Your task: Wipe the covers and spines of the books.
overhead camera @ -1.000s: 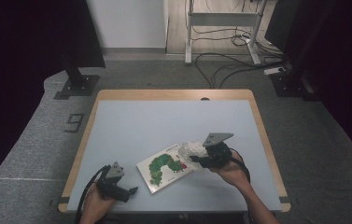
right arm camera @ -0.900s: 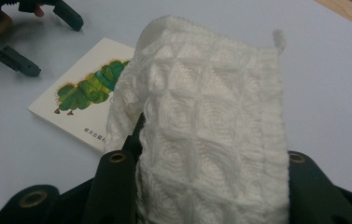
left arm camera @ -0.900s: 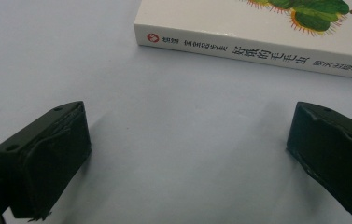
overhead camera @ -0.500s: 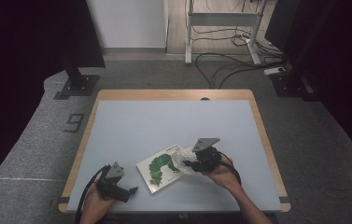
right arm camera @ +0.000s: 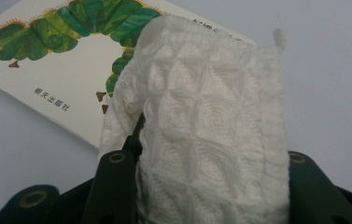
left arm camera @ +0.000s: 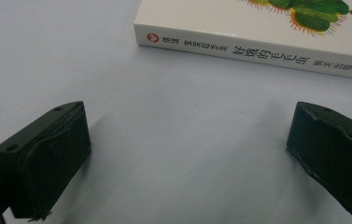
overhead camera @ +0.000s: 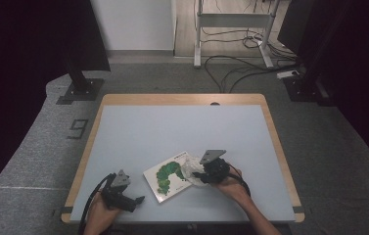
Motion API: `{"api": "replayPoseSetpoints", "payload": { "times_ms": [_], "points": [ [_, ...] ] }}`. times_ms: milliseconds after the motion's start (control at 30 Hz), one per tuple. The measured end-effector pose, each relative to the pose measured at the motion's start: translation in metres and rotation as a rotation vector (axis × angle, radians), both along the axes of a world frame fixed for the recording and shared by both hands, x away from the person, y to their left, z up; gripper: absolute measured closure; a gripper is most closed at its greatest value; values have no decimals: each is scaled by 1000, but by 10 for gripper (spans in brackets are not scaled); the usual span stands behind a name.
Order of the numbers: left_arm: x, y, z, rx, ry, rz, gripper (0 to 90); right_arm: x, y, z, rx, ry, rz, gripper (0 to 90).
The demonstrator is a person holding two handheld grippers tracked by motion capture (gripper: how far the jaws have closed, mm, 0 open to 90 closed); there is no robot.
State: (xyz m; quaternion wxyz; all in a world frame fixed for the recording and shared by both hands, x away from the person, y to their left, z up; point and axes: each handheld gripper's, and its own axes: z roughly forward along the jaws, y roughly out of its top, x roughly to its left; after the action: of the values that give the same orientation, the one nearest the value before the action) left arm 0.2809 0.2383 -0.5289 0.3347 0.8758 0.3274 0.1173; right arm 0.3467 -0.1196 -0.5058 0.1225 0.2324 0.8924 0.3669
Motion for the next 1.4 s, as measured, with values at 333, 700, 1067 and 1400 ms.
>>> {"api": "replayPoseSetpoints", "payload": {
  "times_ms": [333,700,1067,1400],
  "points": [
    [0,0,0,0,0,0,0,-5,10,1,-29,-22,8,564],
    [0,0,0,0,0,0,0,-12,25,-1,27,10,74,563],
    [0,0,0,1,0,0,0,-17,37,-2,73,53,120,559],
    [0,0,0,0,-1,1,0,-25,59,-3,107,83,188,561]
  ]
}}
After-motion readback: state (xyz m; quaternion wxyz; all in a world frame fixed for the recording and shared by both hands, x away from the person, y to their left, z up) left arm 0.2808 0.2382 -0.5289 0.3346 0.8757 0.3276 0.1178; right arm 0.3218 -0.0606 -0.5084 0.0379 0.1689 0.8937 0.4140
